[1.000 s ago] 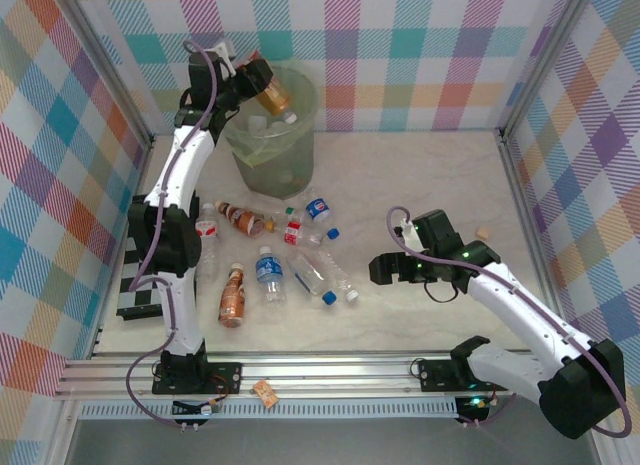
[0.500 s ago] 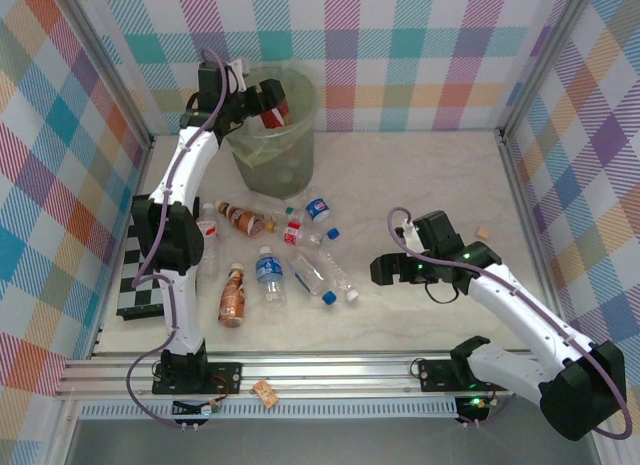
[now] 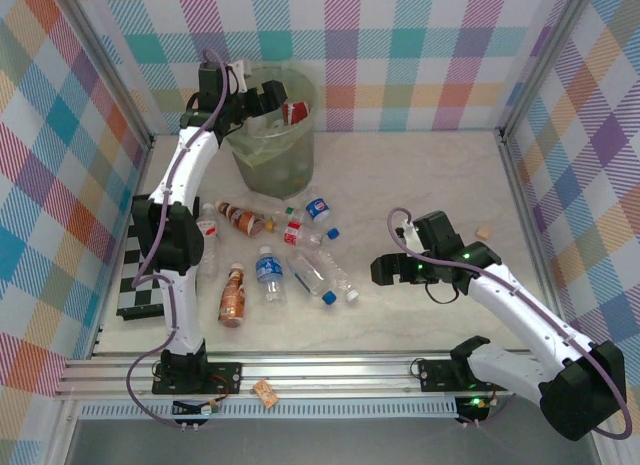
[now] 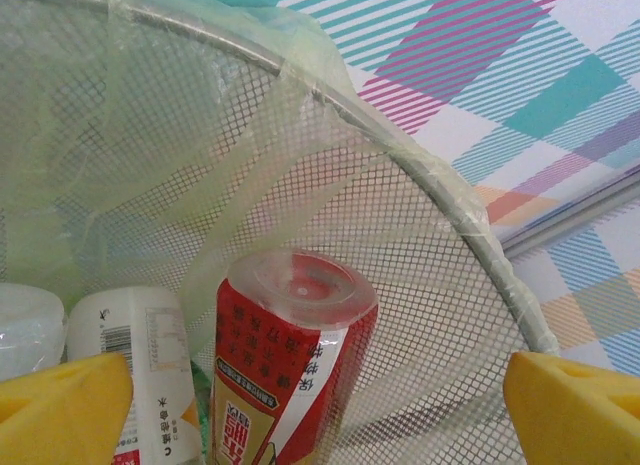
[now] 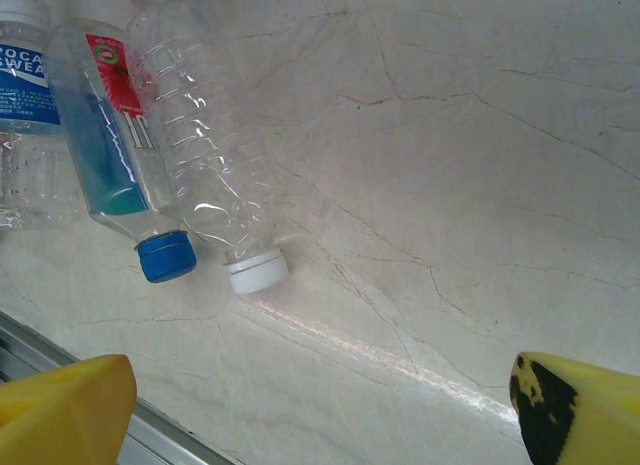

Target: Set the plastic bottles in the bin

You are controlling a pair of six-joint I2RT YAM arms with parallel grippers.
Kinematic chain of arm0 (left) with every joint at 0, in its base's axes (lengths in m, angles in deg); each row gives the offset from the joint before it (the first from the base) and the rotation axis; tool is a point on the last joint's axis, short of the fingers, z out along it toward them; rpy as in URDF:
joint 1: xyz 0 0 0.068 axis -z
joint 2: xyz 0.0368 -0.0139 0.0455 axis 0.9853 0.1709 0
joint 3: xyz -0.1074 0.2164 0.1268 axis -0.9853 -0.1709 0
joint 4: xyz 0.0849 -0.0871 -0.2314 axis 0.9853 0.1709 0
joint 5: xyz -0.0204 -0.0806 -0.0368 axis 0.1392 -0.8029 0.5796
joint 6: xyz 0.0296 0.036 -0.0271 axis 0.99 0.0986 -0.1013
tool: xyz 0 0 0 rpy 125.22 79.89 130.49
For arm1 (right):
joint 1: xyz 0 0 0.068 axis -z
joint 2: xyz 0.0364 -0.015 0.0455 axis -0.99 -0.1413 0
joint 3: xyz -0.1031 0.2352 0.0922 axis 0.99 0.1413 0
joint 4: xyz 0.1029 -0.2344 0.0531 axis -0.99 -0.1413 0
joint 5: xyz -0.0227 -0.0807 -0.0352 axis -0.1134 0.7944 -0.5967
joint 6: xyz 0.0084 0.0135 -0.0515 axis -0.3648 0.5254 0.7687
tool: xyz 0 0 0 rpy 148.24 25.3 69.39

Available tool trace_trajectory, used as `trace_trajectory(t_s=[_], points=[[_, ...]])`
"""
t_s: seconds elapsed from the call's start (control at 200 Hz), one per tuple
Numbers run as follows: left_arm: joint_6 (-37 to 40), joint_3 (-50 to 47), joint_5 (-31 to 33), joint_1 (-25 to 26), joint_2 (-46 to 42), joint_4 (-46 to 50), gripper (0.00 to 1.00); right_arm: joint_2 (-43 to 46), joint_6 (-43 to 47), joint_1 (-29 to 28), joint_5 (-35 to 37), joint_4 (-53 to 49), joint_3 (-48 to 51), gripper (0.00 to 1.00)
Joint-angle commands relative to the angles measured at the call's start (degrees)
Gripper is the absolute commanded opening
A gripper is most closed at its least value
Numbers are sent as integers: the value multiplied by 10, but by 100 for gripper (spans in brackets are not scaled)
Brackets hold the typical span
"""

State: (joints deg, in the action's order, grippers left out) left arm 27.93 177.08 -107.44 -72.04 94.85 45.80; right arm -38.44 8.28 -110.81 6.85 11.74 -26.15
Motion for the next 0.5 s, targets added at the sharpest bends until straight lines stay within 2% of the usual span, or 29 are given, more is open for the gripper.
trace_trajectory(t_s=[0.0, 0.325, 0.495], points=[[22, 1, -5, 5, -50, 21, 95, -3, -6, 0, 3, -3, 4, 96], [54, -25, 22, 5, -131, 69, 97, -44, 2, -2, 24, -1, 1, 95], [79, -98, 52, 5, -216, 92, 98, -48, 0, -2, 19, 21, 2, 94]])
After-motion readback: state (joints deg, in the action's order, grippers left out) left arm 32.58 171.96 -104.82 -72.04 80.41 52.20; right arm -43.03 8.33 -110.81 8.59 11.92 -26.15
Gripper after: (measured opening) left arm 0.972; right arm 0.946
